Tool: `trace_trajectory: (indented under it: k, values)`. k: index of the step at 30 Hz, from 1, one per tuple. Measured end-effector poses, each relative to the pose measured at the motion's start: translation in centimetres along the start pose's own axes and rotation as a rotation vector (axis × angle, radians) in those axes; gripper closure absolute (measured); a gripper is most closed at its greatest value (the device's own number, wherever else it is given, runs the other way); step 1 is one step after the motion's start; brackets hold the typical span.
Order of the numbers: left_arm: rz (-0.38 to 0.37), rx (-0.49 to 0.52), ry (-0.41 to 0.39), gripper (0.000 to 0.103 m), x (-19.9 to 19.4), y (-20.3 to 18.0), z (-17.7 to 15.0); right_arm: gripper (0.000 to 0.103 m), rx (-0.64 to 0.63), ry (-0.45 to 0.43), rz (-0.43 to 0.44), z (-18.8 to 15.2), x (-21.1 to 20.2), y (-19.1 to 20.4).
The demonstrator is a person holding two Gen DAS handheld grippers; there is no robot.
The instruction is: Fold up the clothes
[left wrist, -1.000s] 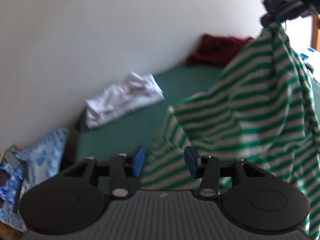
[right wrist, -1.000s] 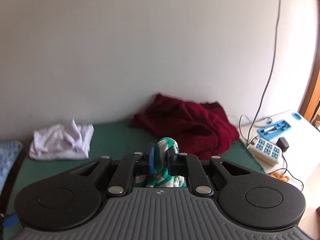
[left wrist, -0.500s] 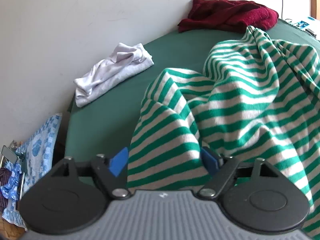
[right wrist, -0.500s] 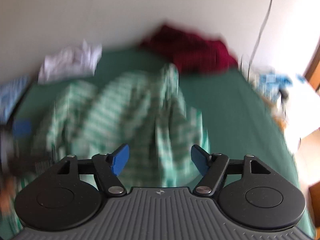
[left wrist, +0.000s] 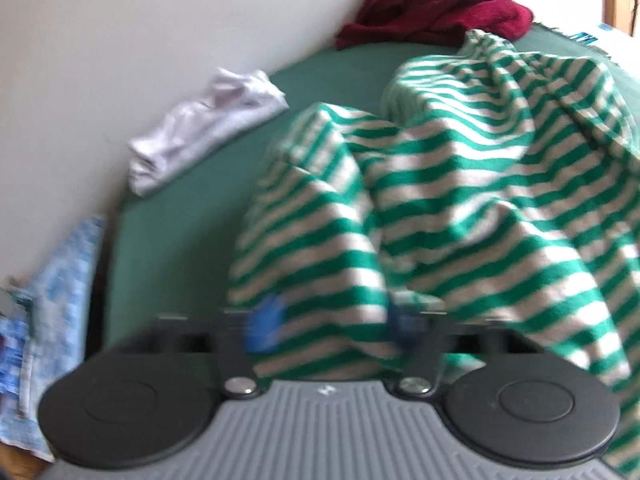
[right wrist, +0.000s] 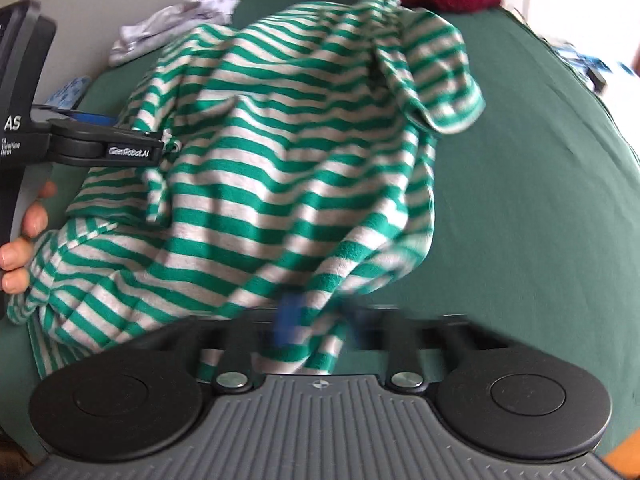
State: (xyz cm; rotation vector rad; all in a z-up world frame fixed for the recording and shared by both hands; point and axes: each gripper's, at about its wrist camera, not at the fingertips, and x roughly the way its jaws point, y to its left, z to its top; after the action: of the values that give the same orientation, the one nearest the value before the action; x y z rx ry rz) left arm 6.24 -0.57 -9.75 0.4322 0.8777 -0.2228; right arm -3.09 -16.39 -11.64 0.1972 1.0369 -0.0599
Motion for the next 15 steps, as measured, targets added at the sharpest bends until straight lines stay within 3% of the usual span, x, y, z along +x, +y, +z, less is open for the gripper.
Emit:
trace_trajectory:
  k: [1,6,7,8,9,12,15]
  values:
    - [-0.026,-0.009,0.014,0.075,0.0,0.2,-0.1,0.088,0.014,-0.01,0.011,0.3,-0.5,-0.3]
    - [-0.014,0.002,0.002,0.072,-1.8,0.1,-0.9,0.089,0.044,-0.07,-0.029,0.6,-4.3,-4.3]
    - [-0.019,0.002,0.014,0.061,-2.2,0.2,-1.1,0.09,0.053,-0.072,-0.039,0.7,-5.0,-5.2]
    - [-0.028,0.004,0.022,0.045,-2.6,0.2,-1.3,0.09,0.062,-0.074,-0.049,0.8,-5.7,-6.1]
    - [-0.032,0.007,0.005,0.037,-3.3,0.3,-1.8,0.089,0.071,-0.076,-0.059,0.9,-6.4,-7.0]
    - [-0.031,0.029,-0.034,0.032,-5.5,0.8,-3.8,0.089,0.083,-0.07,-0.138,0.5,-6.3,-8.4]
    - [-0.042,0.032,-0.027,0.028,-7.5,2.4,-6.7,0.076,0.15,-0.023,-0.142,-0.2,-5.6,-9.6]
